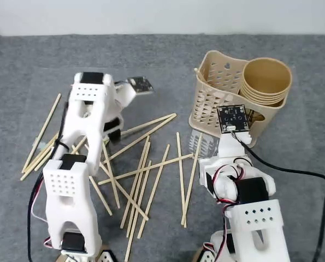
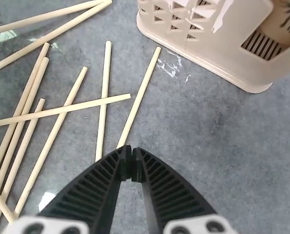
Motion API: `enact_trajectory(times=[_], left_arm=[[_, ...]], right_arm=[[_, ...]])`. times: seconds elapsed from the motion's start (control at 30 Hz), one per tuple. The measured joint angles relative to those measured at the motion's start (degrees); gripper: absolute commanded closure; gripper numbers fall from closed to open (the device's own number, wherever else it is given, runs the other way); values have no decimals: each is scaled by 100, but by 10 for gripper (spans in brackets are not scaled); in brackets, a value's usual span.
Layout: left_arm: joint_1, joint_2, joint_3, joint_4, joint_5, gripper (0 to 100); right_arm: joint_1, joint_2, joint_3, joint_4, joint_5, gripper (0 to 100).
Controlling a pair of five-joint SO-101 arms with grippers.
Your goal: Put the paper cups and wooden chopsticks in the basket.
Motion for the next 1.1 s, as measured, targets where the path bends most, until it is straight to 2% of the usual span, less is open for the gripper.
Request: enact_trajectory(times=[0.27,0.5,0.7,1.1], left_arm=[[18,475,-97,-79,18,833],[-35,1116,-791,-70,18,991],[-9,1152,-1266,255,79,987],[-18,-167,-1116,299,686,988]], right_arm=[[0,0,0,0,0,990],[0,0,0,0,0,990],[0,0,0,0,0,990],[0,0,0,0,0,990]])
